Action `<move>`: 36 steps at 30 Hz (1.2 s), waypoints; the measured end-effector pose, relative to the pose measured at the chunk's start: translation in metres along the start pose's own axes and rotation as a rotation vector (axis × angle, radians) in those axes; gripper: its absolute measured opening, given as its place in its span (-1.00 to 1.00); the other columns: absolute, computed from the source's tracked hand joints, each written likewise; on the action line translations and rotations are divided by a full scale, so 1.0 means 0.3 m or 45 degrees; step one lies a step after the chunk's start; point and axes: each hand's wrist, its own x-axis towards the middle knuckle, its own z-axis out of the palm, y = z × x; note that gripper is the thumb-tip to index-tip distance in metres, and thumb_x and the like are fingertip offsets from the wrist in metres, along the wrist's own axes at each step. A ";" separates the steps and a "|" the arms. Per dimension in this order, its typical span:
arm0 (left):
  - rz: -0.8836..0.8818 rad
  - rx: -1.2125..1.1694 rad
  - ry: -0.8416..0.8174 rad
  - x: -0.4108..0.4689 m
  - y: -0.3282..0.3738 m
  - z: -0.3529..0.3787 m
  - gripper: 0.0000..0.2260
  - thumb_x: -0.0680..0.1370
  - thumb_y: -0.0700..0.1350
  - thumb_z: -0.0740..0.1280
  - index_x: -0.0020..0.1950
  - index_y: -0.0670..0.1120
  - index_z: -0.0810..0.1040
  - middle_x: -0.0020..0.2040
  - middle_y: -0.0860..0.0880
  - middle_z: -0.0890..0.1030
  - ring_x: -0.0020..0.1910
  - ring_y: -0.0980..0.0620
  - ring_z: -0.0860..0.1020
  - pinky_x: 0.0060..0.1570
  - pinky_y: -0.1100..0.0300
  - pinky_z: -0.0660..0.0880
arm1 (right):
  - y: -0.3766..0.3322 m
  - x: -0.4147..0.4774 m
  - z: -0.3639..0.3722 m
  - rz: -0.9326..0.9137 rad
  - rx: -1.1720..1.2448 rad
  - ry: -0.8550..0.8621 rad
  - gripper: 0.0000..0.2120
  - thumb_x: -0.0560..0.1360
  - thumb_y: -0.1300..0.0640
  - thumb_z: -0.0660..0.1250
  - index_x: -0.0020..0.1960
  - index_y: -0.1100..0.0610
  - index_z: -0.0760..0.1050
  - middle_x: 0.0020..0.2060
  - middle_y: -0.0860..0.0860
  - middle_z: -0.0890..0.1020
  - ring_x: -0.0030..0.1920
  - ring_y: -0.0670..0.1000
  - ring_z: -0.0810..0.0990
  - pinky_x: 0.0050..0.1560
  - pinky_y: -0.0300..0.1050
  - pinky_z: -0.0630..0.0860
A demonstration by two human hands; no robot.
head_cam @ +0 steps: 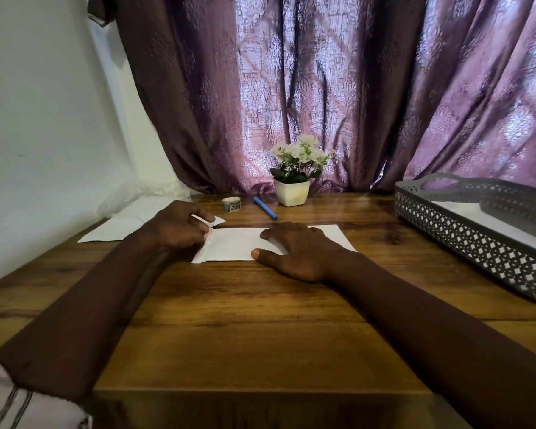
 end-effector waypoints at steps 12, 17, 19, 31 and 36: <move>0.023 0.296 0.076 0.014 -0.009 -0.014 -0.66 0.35 -0.11 0.62 0.07 0.06 0.65 0.13 -0.04 0.65 0.14 -0.07 0.58 -0.01 0.12 0.43 | -0.048 -0.016 -0.005 -0.228 0.065 -0.012 -0.40 0.60 -0.37 0.14 0.57 -0.16 0.30 0.58 -0.07 0.30 0.60 0.00 0.18 0.58 0.14 0.16; 0.026 0.419 0.196 0.012 -0.001 0.019 -0.67 0.33 -0.10 0.59 0.04 0.07 0.63 0.11 -0.02 0.63 0.01 -0.01 0.56 -0.07 0.17 0.42 | -0.051 -0.018 -0.010 -0.219 0.070 -0.014 -0.39 0.59 -0.38 0.15 0.56 -0.17 0.30 0.57 -0.08 0.32 0.59 -0.02 0.18 0.58 0.13 0.17; 0.023 0.489 0.238 0.011 0.003 0.026 -0.66 0.32 -0.10 0.58 0.05 0.06 0.61 0.11 -0.02 0.60 -0.01 0.00 0.50 -0.06 0.16 0.43 | -0.052 -0.020 -0.009 -0.214 0.076 -0.010 -0.39 0.58 -0.38 0.15 0.56 -0.18 0.30 0.57 -0.08 0.32 0.59 -0.01 0.18 0.57 0.14 0.17; 0.028 0.538 0.132 0.000 -0.010 0.031 -0.77 0.44 0.06 0.51 0.07 0.05 0.67 0.12 0.03 0.65 0.10 -0.01 0.57 0.08 0.11 0.53 | -0.055 -0.023 -0.008 -0.192 0.084 -0.003 -0.38 0.57 -0.40 0.14 0.56 -0.18 0.31 0.57 -0.07 0.32 0.59 0.00 0.18 0.58 0.12 0.17; 0.129 0.370 -0.128 0.013 -0.020 0.012 -0.50 0.47 0.13 0.53 0.36 0.05 0.56 0.22 -0.01 0.62 0.22 -0.02 0.58 0.30 0.04 0.48 | -0.047 -0.019 -0.002 -0.207 0.104 0.004 -0.38 0.56 -0.40 0.17 0.55 -0.18 0.32 0.56 -0.07 0.34 0.59 -0.01 0.20 0.57 0.12 0.19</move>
